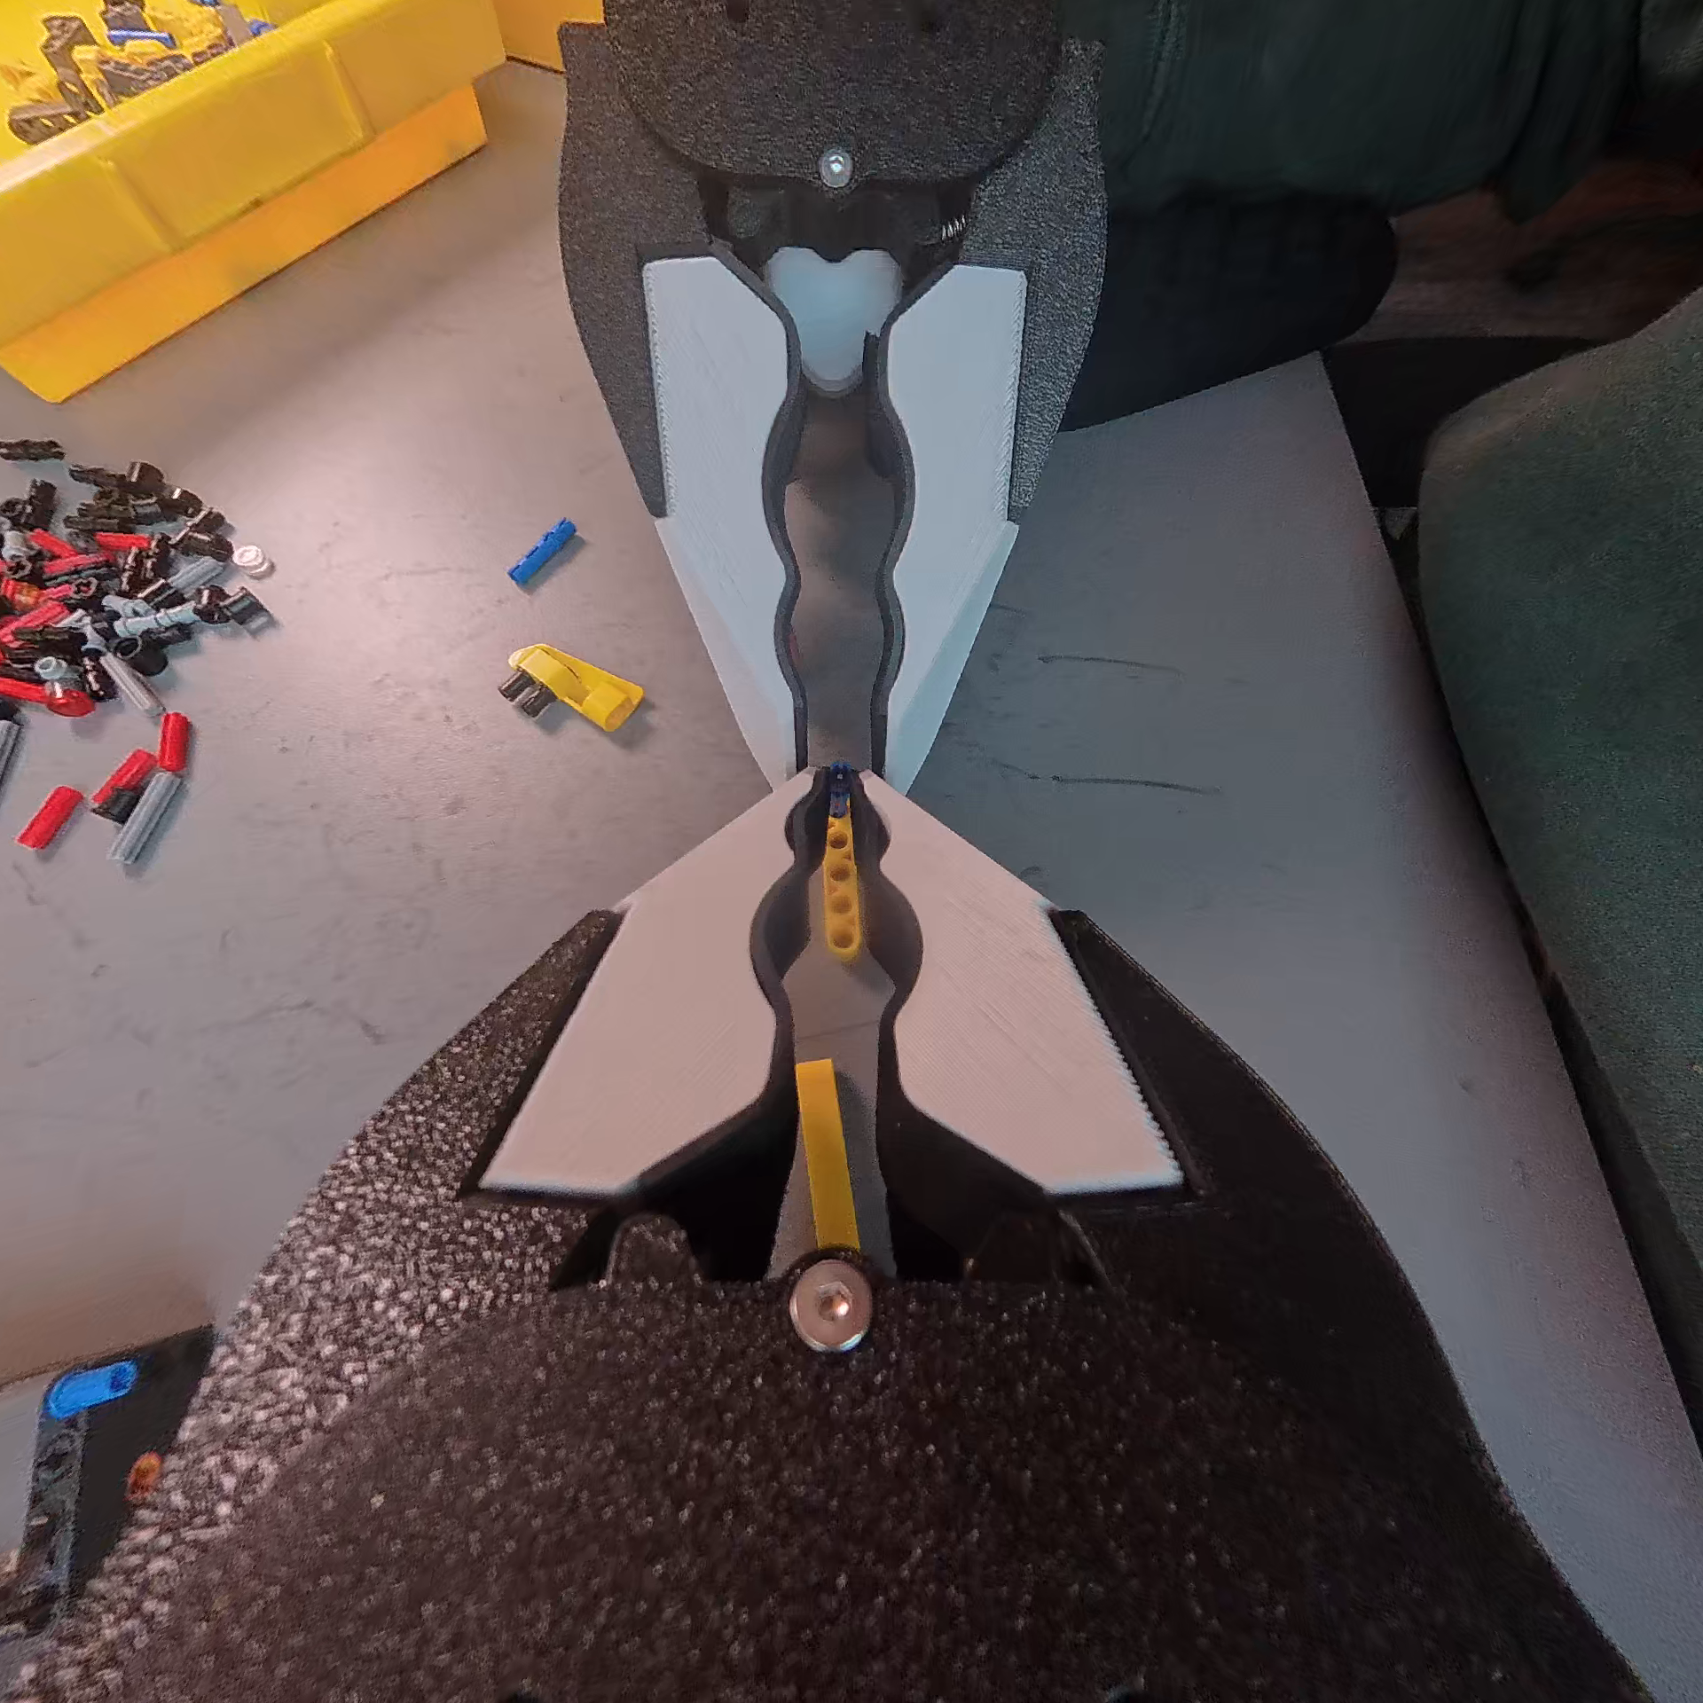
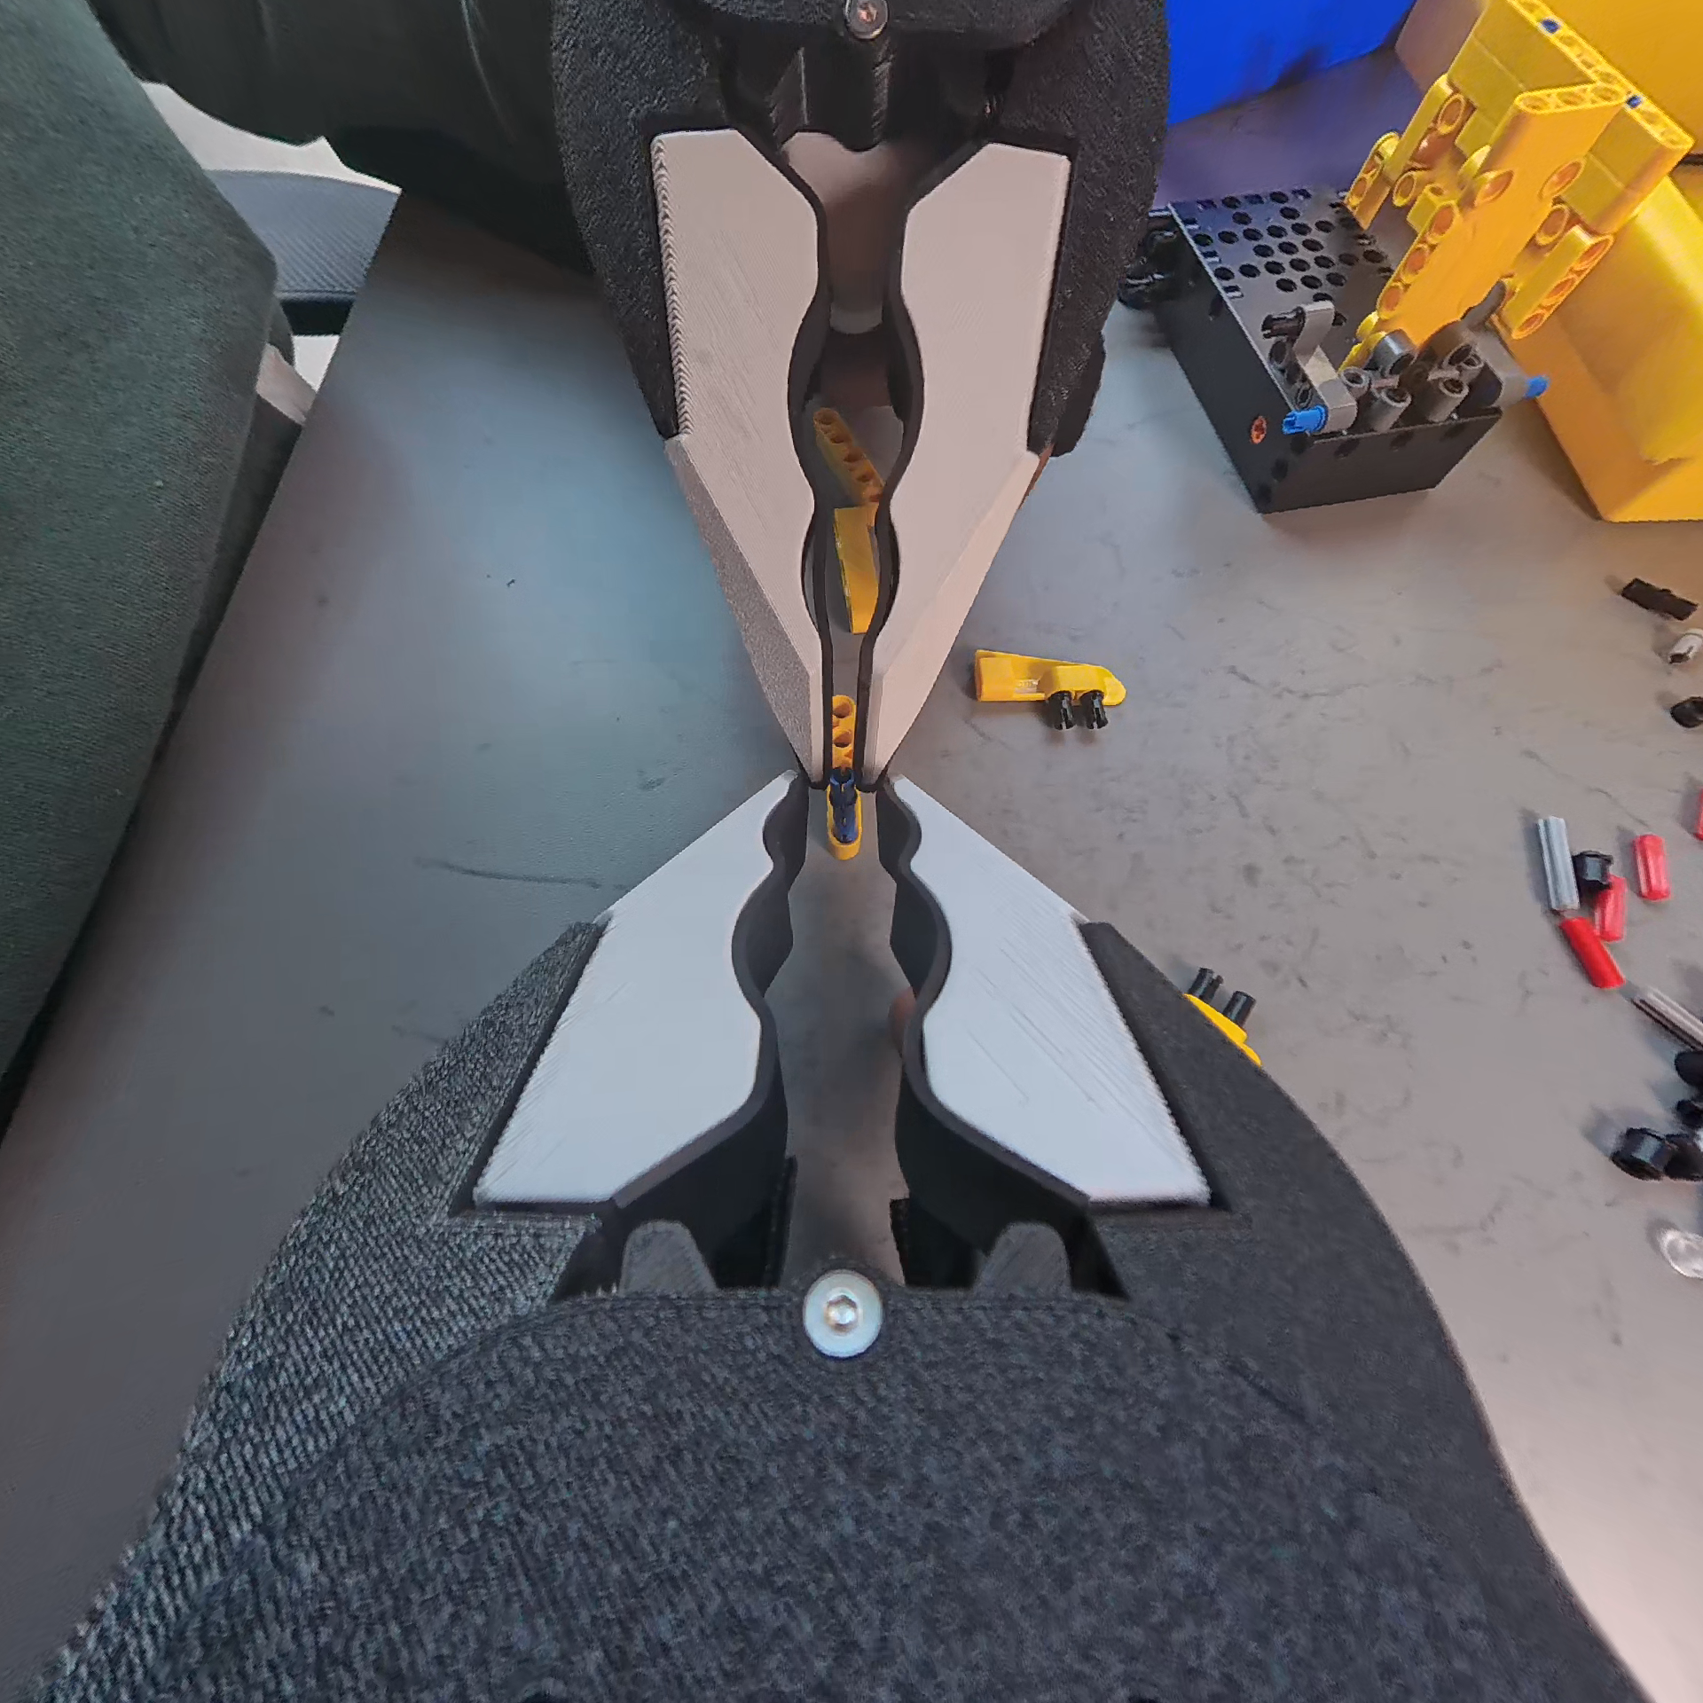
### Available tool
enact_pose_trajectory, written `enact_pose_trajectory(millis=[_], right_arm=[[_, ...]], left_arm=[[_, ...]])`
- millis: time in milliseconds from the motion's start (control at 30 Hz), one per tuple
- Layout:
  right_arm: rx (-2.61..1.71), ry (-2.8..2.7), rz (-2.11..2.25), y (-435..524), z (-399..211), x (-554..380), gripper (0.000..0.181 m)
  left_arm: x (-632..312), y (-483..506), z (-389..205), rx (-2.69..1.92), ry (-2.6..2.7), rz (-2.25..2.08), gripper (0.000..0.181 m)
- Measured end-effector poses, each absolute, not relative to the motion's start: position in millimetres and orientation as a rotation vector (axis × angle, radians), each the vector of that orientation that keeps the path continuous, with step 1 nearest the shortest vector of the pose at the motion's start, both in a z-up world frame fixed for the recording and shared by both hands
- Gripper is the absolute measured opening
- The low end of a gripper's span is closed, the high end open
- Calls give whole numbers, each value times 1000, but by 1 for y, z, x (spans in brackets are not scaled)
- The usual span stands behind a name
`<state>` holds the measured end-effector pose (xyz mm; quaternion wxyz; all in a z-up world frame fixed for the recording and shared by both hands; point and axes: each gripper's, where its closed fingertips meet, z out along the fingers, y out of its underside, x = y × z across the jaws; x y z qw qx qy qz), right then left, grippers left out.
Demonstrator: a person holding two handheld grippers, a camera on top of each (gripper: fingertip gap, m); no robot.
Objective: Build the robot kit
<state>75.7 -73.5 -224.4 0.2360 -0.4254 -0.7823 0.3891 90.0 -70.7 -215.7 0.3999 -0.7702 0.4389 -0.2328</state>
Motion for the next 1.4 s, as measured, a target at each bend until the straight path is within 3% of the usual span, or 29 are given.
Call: enact_pose_trajectory(millis=[600,933,1233,1400], right_arm=[[-1149,-2154,1064,-70,-224,75,4],[-1038,-1362,1770,-61,-83,62,4],[-1015,-1384,1850,-75,-82,63,5],[-999,-1619,1536,-74,-105,61,5]], left_arm=[[86,-70,-217,-1953,1115,-576,4],[84,-63,-107,-1565,670,-1020,17],[80,-71,-93,-1507,681,-982,3],[77,-71,-117,-1618,815,-815,3]])
